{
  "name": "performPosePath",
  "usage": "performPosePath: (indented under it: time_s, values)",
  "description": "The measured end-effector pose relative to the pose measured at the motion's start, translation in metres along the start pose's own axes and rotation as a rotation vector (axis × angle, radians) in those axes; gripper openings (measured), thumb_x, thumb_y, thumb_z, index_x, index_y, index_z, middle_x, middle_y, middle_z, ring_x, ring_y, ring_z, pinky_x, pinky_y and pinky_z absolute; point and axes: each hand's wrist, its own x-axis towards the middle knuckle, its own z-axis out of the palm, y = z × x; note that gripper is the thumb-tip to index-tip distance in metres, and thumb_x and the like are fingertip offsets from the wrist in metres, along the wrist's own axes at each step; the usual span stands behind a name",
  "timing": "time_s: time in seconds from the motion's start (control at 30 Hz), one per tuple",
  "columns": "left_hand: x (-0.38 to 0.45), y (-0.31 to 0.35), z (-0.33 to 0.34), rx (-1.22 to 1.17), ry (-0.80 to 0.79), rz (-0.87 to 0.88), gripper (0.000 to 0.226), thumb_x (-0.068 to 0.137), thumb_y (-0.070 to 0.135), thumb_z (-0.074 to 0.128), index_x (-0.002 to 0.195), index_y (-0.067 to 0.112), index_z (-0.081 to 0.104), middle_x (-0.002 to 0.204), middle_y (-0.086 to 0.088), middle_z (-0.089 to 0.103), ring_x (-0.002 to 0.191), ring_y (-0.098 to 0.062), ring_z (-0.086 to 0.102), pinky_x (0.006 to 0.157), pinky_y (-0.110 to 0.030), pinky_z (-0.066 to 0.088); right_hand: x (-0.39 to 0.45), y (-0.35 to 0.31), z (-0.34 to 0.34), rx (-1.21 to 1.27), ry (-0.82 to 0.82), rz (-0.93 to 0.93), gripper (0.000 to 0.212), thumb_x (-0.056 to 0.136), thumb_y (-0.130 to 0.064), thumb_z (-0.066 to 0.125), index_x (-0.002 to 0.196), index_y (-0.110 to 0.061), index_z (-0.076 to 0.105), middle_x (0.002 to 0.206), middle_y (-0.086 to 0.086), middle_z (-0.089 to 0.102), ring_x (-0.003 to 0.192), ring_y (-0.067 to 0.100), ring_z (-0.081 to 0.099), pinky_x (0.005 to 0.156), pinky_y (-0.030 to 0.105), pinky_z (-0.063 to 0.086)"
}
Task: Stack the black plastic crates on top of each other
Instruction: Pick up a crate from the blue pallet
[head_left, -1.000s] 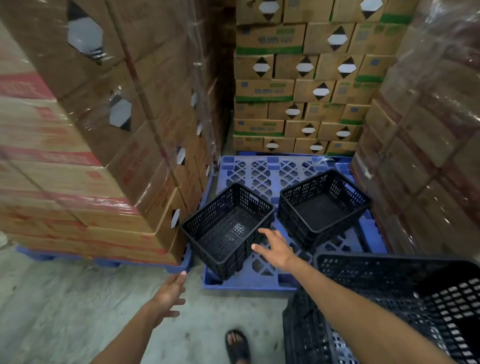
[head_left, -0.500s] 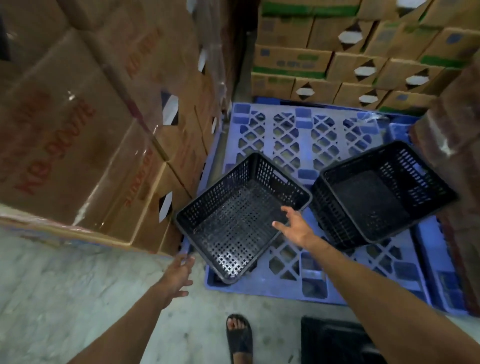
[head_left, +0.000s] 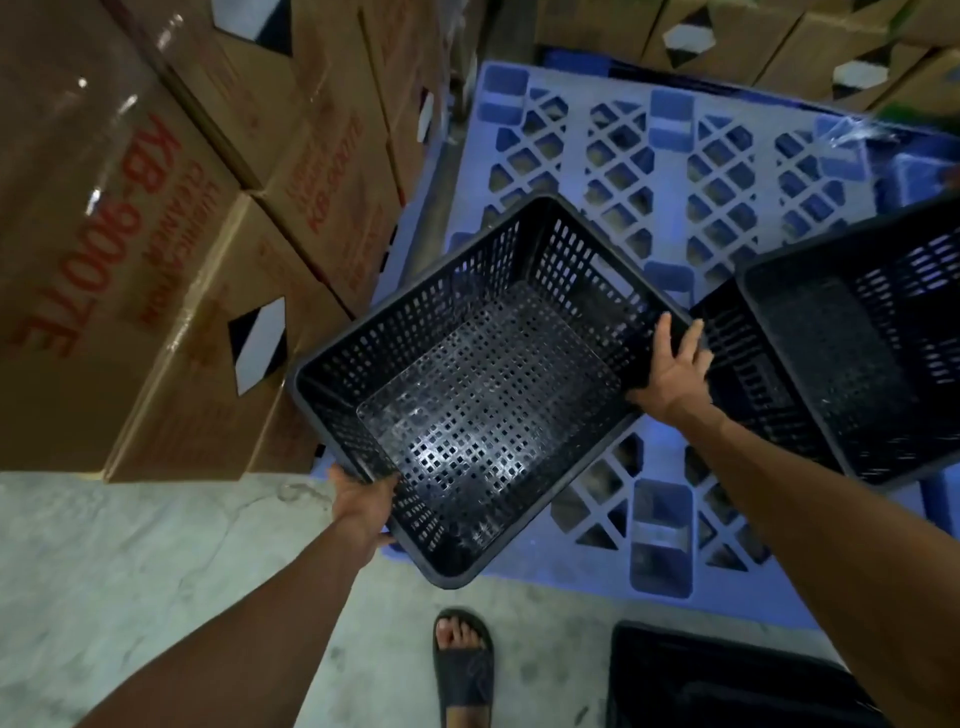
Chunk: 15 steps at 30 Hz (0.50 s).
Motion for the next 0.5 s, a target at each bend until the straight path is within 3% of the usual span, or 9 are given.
performPosePath:
  time_s: [0.13, 0.3, 0.43, 0.5]
  values:
    - [0.016, -0.012, 0.002, -0.088, 0.000, 0.043, 0.047, 0.086, -0.006, 0.057, 0.118, 0.023, 0.039, 0.112, -0.010, 0.063, 0.094, -0.030, 0.063, 0.060, -0.038, 0.057, 0.025, 0.003, 0.001, -0.041, 0.155, 0.104, 0.109, 0.085, -0.019, 0.073, 0.158, -0.018, -0.007, 0.165, 0.017, 0.000, 0.148, 0.047, 0.006, 0.112, 0.057, 0.031]
    - [0.014, -0.014, 0.003, -0.193, -0.015, 0.074, 0.056, 0.084, -0.021, 0.043, 0.120, 0.023, 0.042, 0.099, -0.006, 0.062, 0.082, -0.022, 0.061, 0.060, -0.038, 0.054, 0.036, 0.001, -0.002, 0.023, 0.107, 0.240, 0.104, 0.084, -0.023, 0.072, 0.158, -0.023, -0.002, 0.165, 0.015, -0.004, 0.149, 0.045, -0.001, 0.116, 0.058, 0.020]
    - [0.006, -0.011, -0.013, -0.224, -0.054, 0.065, 0.063, 0.080, -0.024, 0.044, 0.122, 0.022, 0.046, 0.104, -0.010, 0.063, 0.086, -0.026, 0.063, 0.068, -0.046, 0.055, 0.025, 0.003, -0.006, 0.205, 0.084, 0.337, 0.092, 0.087, -0.015, 0.066, 0.156, -0.024, 0.006, 0.163, 0.016, 0.001, 0.146, 0.049, 0.010, 0.114, 0.058, 0.025]
    - [-0.002, -0.008, -0.027, -0.210, -0.046, 0.068, 0.065, 0.077, -0.025, 0.045, 0.124, 0.021, 0.047, 0.112, -0.014, 0.063, 0.098, -0.033, 0.062, 0.075, -0.053, 0.055, 0.012, 0.006, -0.009, 0.277, 0.110, 0.382, 0.085, 0.085, -0.016, 0.067, 0.153, -0.021, 0.017, 0.158, 0.019, 0.010, 0.139, 0.051, 0.022, 0.111, 0.057, 0.032]
